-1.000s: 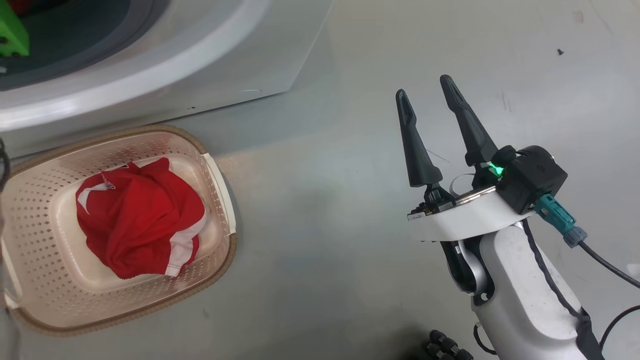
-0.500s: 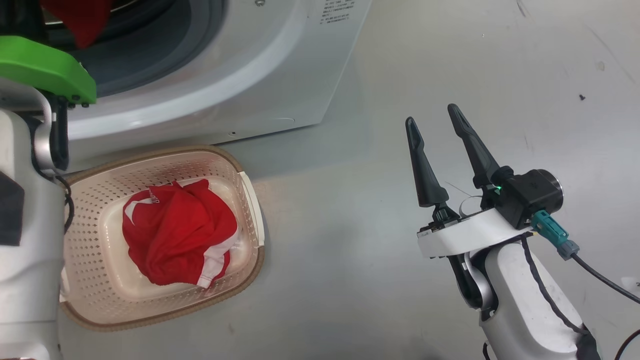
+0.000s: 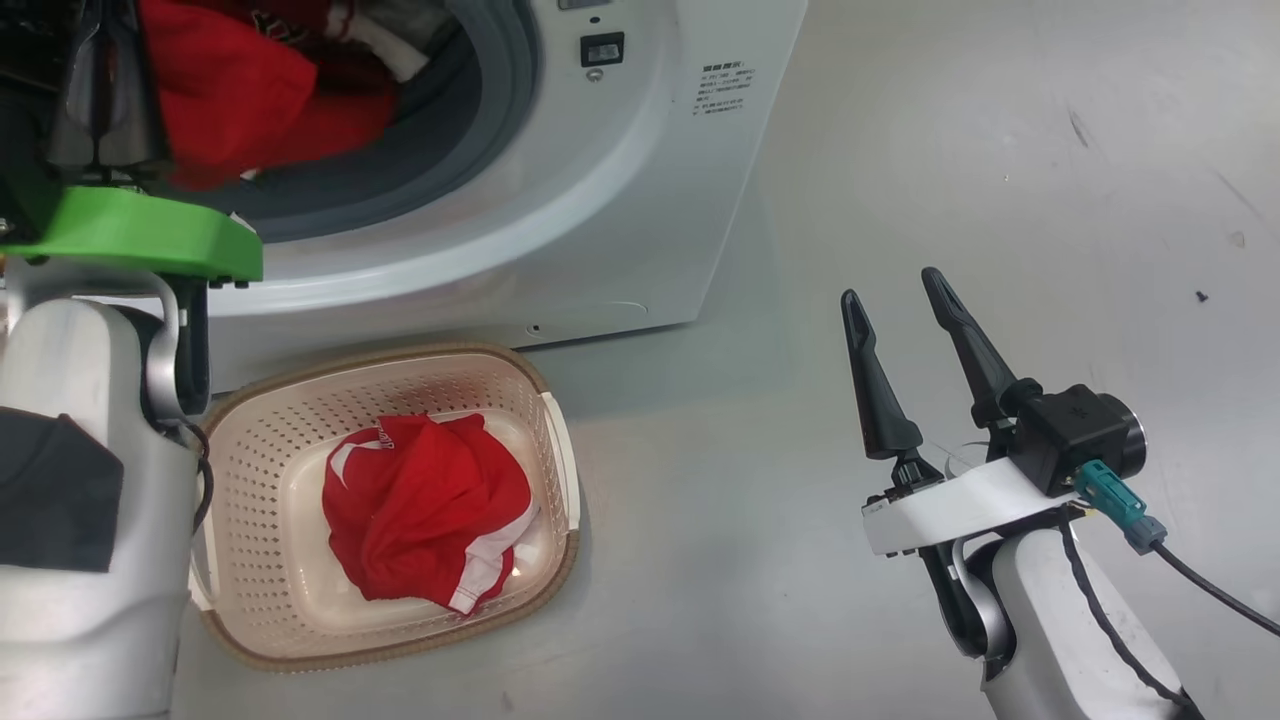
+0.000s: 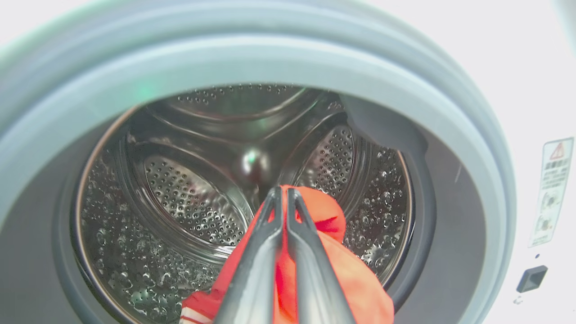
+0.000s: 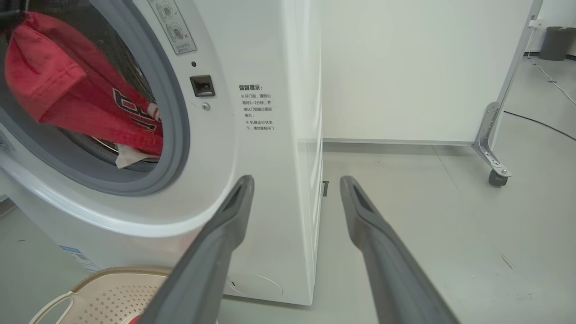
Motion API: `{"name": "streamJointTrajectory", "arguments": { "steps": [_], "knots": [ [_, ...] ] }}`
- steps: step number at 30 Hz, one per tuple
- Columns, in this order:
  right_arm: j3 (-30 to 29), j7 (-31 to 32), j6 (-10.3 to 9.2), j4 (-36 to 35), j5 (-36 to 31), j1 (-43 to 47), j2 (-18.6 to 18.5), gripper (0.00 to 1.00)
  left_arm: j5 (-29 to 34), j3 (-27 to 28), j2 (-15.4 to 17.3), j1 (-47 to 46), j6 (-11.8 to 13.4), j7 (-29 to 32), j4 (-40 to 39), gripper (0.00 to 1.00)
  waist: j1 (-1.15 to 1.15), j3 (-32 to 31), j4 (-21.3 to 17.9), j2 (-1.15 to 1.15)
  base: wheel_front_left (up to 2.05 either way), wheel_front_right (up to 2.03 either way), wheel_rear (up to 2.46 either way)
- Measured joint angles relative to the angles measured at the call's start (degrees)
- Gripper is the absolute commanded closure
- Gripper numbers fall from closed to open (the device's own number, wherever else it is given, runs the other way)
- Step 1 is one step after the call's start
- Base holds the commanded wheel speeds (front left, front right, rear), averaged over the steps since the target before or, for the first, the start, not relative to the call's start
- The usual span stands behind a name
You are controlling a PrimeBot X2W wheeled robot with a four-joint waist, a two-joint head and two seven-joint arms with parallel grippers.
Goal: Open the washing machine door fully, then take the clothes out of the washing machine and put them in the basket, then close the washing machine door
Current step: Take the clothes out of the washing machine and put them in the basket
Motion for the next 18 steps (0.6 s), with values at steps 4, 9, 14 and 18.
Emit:
{"name": "streamJointTrajectory", "arguments": {
  "steps": [4, 9, 14, 18],
  "knots": [
    [-0.57, 0.00, 0.30, 0.22, -0.20, 0.70, -0.03, 0.00, 0.21, -0.08, -0.66, 1.44, 0.36, -0.33, -3.41, 1.00, 0.00, -1.84, 1.07, 0.00, 0.00, 0.00, 0.00],
    [-1.03, 0.00, 0.56, 0.43, -0.64, 1.65, -0.01, 0.00, 0.68, -0.08, -0.70, 3.14, 0.60, -0.67, -7.69, 1.00, 0.00, -3.95, 2.21, 0.00, 0.00, 0.00, 0.00],
    [-1.53, 0.00, 0.90, 0.67, -0.65, 2.72, -0.01, 0.00, 2.29, -0.09, -0.67, 4.42, 1.52, -1.13, -12.32, 1.00, 0.00, -5.85, 3.05, 0.00, 0.00, 0.00, 0.00],
    [-1.91, 0.01, 1.32, 0.79, -1.02, 3.47, -0.01, 0.00, 3.01, -0.09, -0.66, 5.19, 1.62, -1.15, -15.86, 1.00, 0.00, -7.22, 3.60, 0.00, 0.00, 0.00, 0.00]
  ]
}}
